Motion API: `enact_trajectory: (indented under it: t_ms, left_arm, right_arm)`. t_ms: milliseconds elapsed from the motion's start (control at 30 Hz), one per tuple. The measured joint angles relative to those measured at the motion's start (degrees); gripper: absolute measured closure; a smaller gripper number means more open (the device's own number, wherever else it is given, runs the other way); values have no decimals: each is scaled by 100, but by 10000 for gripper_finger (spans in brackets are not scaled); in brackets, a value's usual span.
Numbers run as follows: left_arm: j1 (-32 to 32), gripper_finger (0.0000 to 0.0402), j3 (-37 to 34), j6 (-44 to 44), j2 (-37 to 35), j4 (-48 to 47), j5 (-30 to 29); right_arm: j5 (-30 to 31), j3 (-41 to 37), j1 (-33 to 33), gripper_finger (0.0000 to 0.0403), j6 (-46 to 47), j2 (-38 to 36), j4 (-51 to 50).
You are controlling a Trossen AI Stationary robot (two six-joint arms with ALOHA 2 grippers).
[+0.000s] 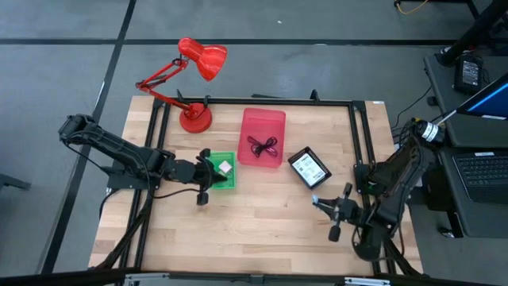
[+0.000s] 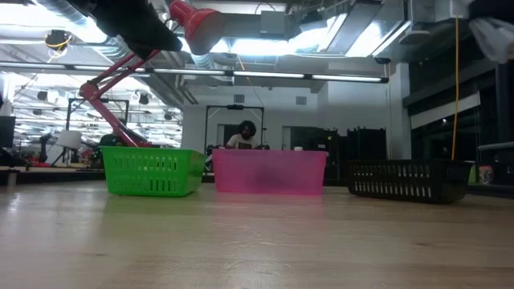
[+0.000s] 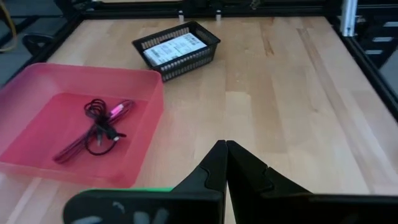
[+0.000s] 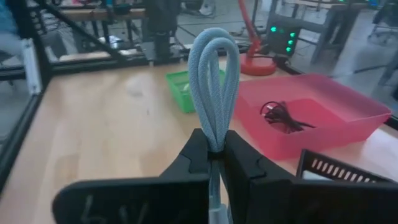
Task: Pick and place items into bin
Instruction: Put the light blue charger cable into the pink bin
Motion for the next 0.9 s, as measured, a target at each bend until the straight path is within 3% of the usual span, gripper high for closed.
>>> enact_trajectory:
  t_ms: [233,600,900]
  left_arm:
    - [0,398,0,2,0,2,-243]
    - [0,398,0,624,-2,91,-316]
    - [-110,398,0,1040,-166,122,-266]
  right_arm:
    - [-56,0,-589,394,-606,0,563]
    - [-1026,0,-1587,394,-2890,1,1963]
    - [-1778,0,-2413,394,-3830,2,2465]
